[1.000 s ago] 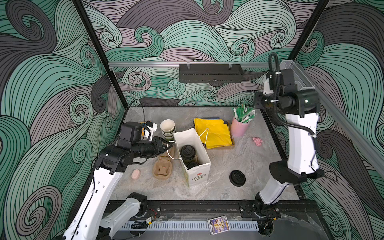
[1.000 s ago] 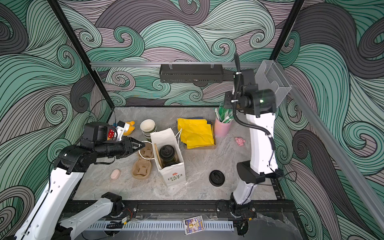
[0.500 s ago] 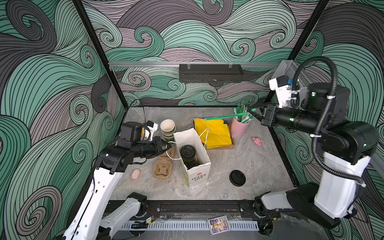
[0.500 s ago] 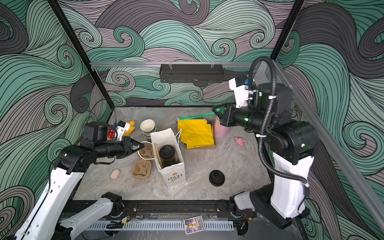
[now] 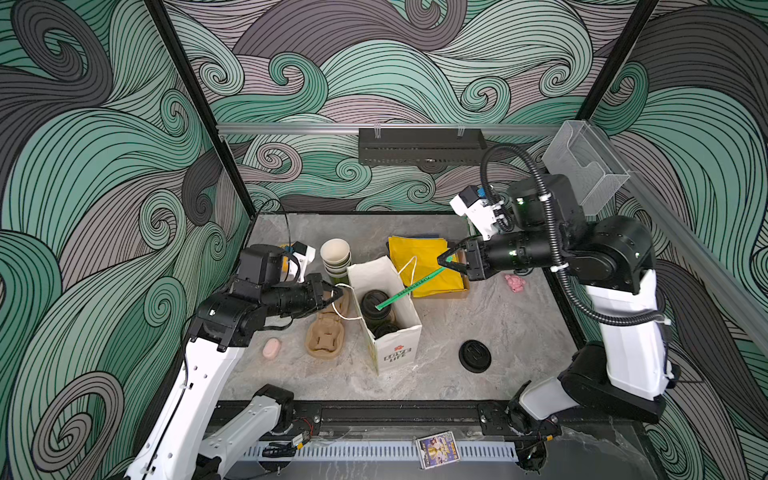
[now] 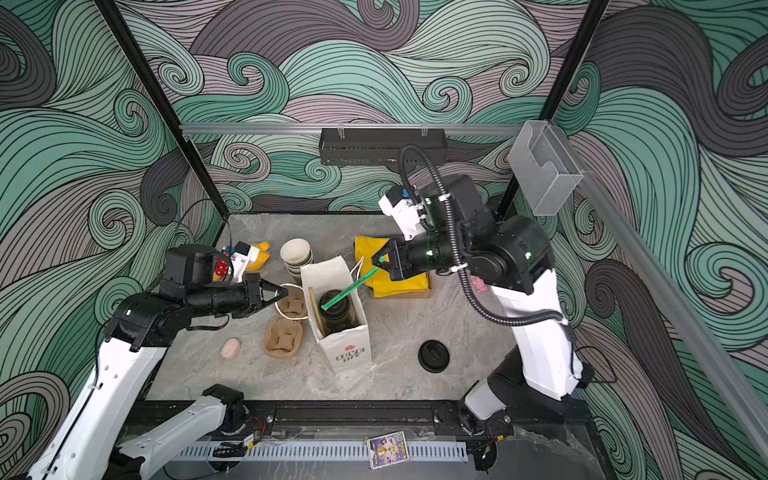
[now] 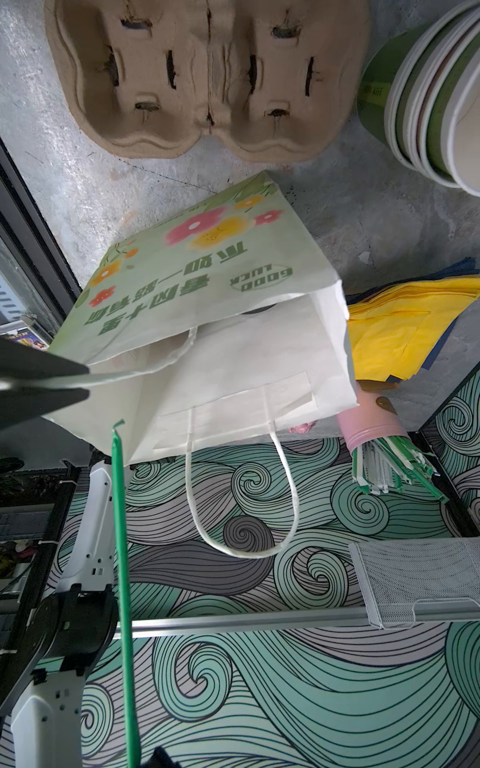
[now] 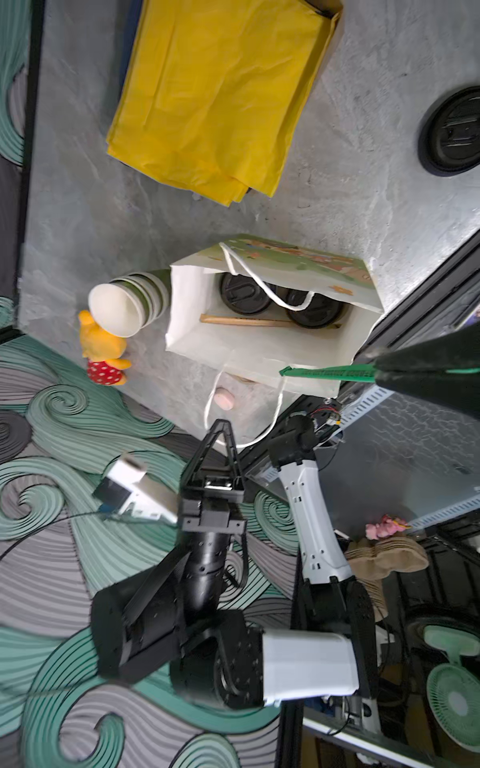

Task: Pack the takeout coffee
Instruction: 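Lower the green straw into the bag beside the cups and release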

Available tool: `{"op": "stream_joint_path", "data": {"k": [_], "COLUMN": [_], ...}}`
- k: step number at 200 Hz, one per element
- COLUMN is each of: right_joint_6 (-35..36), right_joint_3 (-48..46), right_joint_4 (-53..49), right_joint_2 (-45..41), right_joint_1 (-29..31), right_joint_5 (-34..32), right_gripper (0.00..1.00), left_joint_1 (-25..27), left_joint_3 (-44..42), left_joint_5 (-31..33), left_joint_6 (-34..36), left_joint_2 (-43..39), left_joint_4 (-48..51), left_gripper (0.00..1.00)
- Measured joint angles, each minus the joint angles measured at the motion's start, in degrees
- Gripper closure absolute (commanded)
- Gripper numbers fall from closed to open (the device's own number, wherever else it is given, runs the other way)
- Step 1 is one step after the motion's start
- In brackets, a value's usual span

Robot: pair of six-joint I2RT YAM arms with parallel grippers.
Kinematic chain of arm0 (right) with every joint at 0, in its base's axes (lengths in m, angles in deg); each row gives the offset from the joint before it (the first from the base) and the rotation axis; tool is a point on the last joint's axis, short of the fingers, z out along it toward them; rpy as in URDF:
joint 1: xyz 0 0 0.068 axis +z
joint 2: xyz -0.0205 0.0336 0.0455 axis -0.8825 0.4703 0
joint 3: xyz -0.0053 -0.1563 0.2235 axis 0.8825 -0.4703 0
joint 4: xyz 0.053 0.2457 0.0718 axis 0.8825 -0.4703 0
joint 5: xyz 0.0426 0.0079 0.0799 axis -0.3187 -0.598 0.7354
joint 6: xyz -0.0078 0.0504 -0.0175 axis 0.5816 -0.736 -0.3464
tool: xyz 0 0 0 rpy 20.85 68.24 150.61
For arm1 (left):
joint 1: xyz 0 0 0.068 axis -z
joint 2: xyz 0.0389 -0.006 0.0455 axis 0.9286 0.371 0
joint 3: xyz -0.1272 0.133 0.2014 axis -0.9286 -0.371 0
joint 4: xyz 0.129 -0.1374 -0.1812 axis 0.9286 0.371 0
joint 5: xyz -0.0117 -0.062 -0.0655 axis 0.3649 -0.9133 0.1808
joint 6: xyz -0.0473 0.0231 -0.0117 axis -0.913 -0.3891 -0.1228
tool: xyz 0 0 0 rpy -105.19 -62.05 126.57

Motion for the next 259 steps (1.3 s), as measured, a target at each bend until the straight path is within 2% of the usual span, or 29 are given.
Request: {"op": "stream_joint_path", "data": {"k": [23, 86, 106, 118, 145, 159, 184, 206, 259], "right_joint_6": [1.3, 4.3, 4.8, 5.1, 4.9, 4.6, 3.8, 2.9, -3.1], "right_joint_3": [-0.7, 1.4, 3.3, 4.9, 10.4, 14.0, 16.2, 14.0, -6.4], "right_joint_4": [-1.5, -2.6, -2.6, -2.5, -2.6, -2.4, -1.9, -1.7, -1.6], "right_joint_2": [4.8, 19.5, 23.5, 25.8, 29.5, 30.3, 27.6, 21.0, -0.2], "right_joint_1": [2.9, 9.4, 10.8, 11.1, 11.1, 11.1, 10.3, 8.1, -1.9], "right_joint_5": [-1.5, -0.5, -0.9, -1.6, -3.7, -5.3, -9.0, -13.3, -20.8], "right_gripper": [1.00, 1.00, 0.84, 0.67, 0.40, 0.34, 0.33, 0.35, 0.46], "left_joint_1": [0.0, 0.0, 0.0, 0.0, 0.0, 0.0, 0.0, 0.0, 0.0], "left_joint_3": [-0.1, -0.3, -0.3, -0.3, -0.4, -0.5, -0.6, -0.7, -1.3], "left_joint_5": [-0.2, -0.3, -0.3, -0.3, -0.3, -0.3, -0.3, -0.3, -0.3], "left_joint_6": [0.1, 0.2, 0.2, 0.2, 0.2, 0.2, 0.2, 0.2, 0.3], "left_joint_2": [0.0, 0.0, 0.0, 0.0, 0.0, 0.0, 0.1, 0.1, 1.2], "left_joint_4": [-0.1, -0.5, -0.7, -0.7, -1.0, -1.2, -1.5, -1.8, -2.4], "left_gripper": [0.96, 0.98, 0.99, 0.99, 0.99, 0.99, 0.99, 0.99, 0.99]}}
